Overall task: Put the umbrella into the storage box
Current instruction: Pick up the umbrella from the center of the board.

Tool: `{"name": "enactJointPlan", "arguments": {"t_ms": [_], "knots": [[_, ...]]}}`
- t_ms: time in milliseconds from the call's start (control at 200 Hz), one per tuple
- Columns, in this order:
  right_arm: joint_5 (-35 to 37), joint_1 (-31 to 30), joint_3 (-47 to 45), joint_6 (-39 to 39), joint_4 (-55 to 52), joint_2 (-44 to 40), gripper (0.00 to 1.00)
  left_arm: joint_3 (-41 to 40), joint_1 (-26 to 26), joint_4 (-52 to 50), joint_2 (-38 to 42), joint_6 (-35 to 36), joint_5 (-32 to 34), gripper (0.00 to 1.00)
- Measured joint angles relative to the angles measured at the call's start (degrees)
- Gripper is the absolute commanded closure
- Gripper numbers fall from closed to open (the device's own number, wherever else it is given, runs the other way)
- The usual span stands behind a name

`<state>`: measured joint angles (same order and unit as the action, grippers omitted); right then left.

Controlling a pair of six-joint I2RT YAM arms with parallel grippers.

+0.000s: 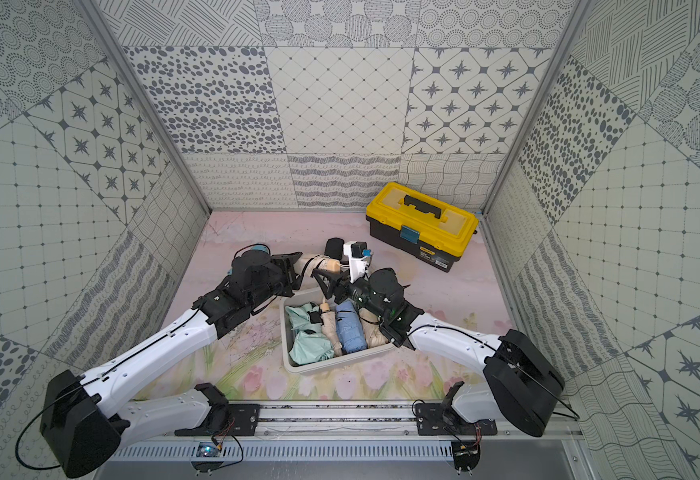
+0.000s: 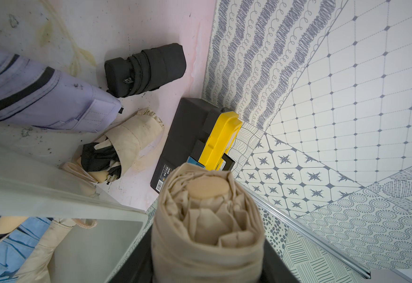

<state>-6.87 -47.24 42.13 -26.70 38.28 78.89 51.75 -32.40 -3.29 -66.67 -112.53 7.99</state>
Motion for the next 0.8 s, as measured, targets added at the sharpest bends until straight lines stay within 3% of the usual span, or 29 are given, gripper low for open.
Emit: {"name": "enactJointPlan", "arguments": {"t_ms": [145,330,515,641,801], "knots": [[0.9,0.0,0.3,-1.5,0.8,1.5,0.64,-0.1,-0.1,-0.2,0.0,-0.3,0.3,0.48],[2.1,0.0,0.3,-3.3,0.7,1.4,0.75,-0.1,-0.2,-0.6,1.2,-0.6,0.6,0.17],[2.6,0.3,0.3,-6.1,-3.3,0.1,0.8,-0.5,-1.0,-3.1,4.5,2.7,0.5,0.13],[2.4,2.1,0.3,-7.0,-10.8,-3.8,0.81,0.9,-1.4,-7.9,8.1,10.3,1.0,0.12],[-0.6,6.4,0.0,-6.0,-24.0,-11.9,0.83,5.7,-1.5,-14.8,12.4,29.7,2.8,0.13]]}}
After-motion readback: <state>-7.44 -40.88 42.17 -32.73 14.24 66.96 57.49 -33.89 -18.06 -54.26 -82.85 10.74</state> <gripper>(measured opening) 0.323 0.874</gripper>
